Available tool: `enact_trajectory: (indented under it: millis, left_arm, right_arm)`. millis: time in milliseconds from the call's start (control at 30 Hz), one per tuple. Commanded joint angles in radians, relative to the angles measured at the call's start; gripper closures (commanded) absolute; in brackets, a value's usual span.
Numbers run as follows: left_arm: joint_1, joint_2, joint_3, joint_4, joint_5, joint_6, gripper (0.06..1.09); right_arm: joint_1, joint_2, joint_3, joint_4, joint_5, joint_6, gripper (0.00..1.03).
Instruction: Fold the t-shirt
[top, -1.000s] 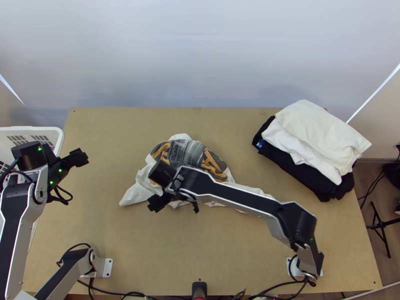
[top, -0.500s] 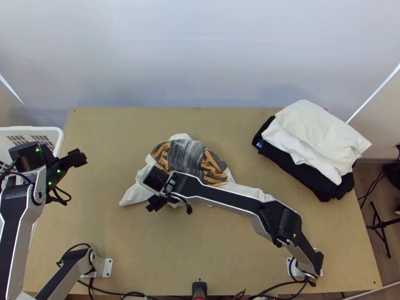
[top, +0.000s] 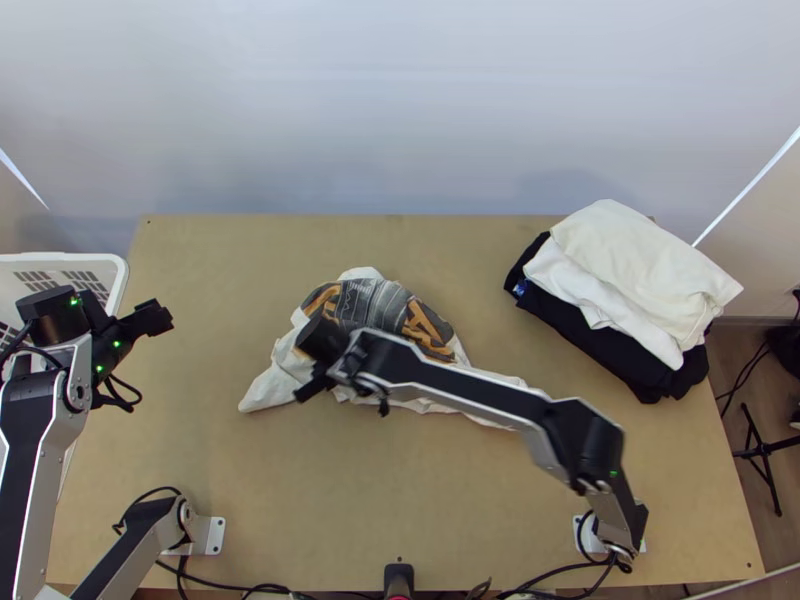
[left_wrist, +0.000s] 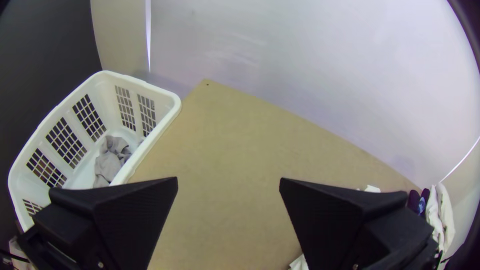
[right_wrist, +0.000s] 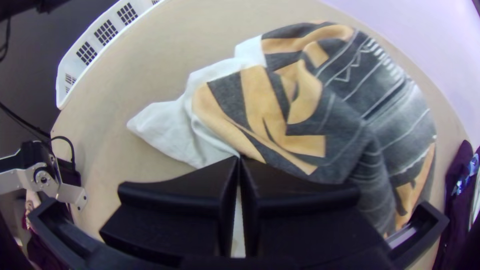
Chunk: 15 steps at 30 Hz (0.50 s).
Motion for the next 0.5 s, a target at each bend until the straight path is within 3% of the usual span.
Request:
enact_trajectory:
  millis: [0,467]
  left_arm:
    - [-0.004,0.001,0.003,0.004,0.002,-0.003,0.10]
    - [-0.049,0.033,0.042,0.024,0.002,-0.018,0.10]
  right_arm:
    - [-0.074,-0.186,-0.115,0.005,0.006,-0.002,1.00]
    - [-0.325,-0.426,-0.463,0.049,0.007,-0.028,1.00]
